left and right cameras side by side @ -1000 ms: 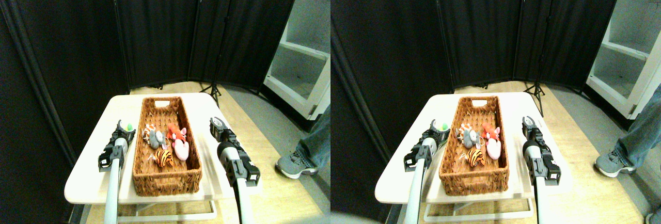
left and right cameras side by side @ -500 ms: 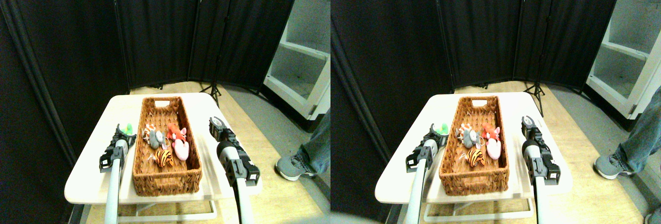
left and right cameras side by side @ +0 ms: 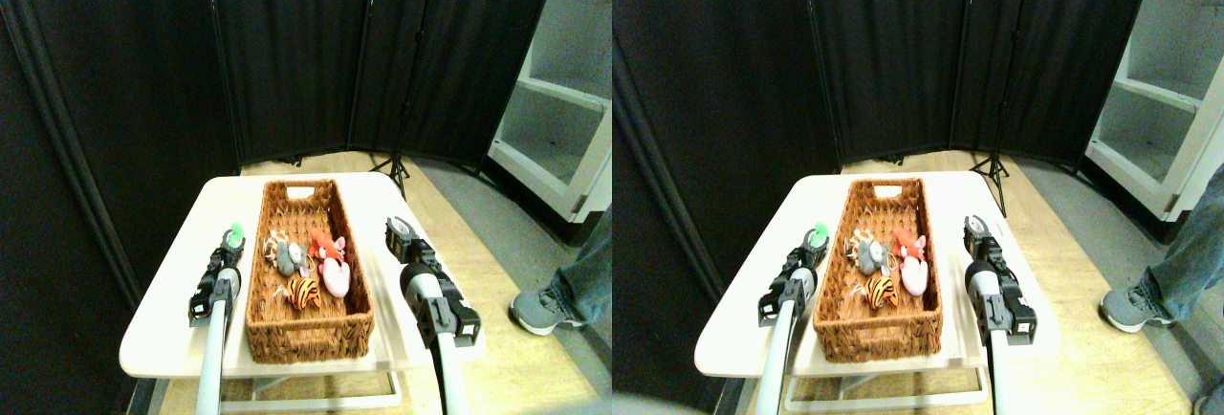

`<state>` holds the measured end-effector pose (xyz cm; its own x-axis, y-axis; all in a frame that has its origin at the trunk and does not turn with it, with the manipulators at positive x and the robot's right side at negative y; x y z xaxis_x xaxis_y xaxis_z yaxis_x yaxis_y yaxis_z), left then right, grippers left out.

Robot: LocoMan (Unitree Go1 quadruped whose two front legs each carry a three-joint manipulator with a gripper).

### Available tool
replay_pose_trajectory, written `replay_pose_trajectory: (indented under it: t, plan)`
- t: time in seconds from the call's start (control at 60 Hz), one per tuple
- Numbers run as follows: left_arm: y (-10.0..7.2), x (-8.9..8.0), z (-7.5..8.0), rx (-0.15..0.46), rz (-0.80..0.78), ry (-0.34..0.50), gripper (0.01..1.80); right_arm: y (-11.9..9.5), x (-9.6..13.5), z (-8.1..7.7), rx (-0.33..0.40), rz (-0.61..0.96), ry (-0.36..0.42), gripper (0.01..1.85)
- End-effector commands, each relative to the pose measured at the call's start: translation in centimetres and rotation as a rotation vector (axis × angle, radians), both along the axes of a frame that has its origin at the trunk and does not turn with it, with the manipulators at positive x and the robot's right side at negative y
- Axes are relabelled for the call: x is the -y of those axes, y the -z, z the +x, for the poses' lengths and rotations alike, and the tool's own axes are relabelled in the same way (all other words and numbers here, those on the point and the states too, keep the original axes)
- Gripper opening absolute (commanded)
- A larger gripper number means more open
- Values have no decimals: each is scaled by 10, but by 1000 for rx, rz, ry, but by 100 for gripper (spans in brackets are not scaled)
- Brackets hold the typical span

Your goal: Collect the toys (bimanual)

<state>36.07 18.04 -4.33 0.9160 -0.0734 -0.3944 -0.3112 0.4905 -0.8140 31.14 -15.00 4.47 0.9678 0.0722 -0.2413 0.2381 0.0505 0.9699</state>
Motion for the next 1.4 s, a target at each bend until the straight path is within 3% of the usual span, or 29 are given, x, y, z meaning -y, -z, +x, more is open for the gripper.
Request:
replay_pose_trajectory:
  t: [0.017,0.25,0.417,0.567,0.767,0.9,0.967,1.083,1.15,1.283,1.4]
  plan:
    - [2,4,1,-14,9,-13,1,-9,-1,2,60,-21,5,1]
    - [-21,6,-3,19,39,18,1,-10,1,2,65,-25,5,1]
    - [-57,9,-8,94,52,89,1,-10,2,3,65,-26,13,1]
    - [-96,24,-12,149,33,178,1,-9,2,3,69,-16,-6,1]
    - [-123,50,-17,184,25,222,1,-10,2,2,62,-13,-2,1]
    - [-131,63,-17,193,-7,251,1,-11,4,1,65,-14,-8,1]
    - [-137,79,-16,206,-46,298,1,-10,4,1,65,-8,-1,1]
    - [-143,97,-19,202,-66,306,1,-11,5,0,67,-9,11,1]
    - [-147,115,-22,196,-126,310,1,-11,7,-1,72,-19,9,1]
    - [-147,137,-25,194,-171,326,1,-11,9,-2,78,-7,-2,1]
    - [-141,142,-27,188,-166,332,1,-11,11,-3,83,-1,7,1]
